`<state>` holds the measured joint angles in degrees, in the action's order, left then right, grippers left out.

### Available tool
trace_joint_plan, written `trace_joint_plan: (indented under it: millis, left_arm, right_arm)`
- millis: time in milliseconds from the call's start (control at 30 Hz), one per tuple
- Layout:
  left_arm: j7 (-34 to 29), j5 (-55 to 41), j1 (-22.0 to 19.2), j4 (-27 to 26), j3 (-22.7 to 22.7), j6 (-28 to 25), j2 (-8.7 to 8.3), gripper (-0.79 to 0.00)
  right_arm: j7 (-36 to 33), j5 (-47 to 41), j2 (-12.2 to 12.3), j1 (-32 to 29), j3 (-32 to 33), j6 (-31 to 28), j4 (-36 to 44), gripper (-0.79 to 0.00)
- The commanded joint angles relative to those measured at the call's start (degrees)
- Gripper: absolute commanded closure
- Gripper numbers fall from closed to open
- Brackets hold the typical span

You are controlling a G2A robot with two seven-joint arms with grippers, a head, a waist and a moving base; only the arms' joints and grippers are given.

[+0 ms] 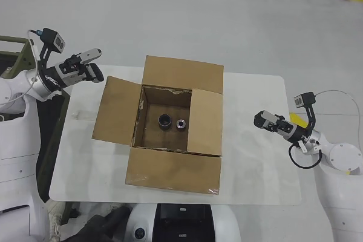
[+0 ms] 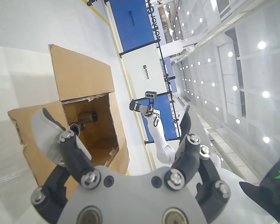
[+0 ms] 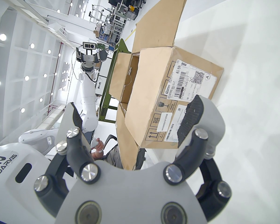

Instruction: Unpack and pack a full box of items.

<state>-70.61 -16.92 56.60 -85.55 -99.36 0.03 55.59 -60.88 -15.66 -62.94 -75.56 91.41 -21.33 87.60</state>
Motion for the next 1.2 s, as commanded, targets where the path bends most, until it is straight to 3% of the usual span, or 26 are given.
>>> trace_joint_plan:
  millis: [0, 667, 800, 1000, 1167]
  left_arm:
    - [0.0, 0.0, 0.0, 0.0, 0.0, 0.0, 0.00, -0.785]
    - [0.0, 0.0, 0.0, 0.0, 0.0, 0.0, 0.00, -0.785]
    - [3.3, 0.2, 1.7, -0.5, -0.5, -0.3, -0.14, -0.785]
    - [5.8, 1.1, 1.5, 3.1, -1.2, -1.3, -0.62, -0.785]
    - [4.4, 2.7, -0.4, 8.1, 1.1, -3.2, -0.91, -0.785]
  right_arm:
    - [0.0, 0.0, 0.0, 0.0, 0.0, 0.0, 0.0, -0.785]
    - [0.0, 0.0, 0.0, 0.0, 0.0, 0.0, 0.0, -0.785]
    - [0.0, 0.0, 0.0, 0.0, 0.0, 0.0, 0.0, -0.785]
    - [0.0, 0.0, 0.0, 0.0, 0.0, 0.0, 0.0, -0.785]
    - [0.0, 0.0, 0.0, 0.0, 0.0, 0.0, 0.0, -0.785]
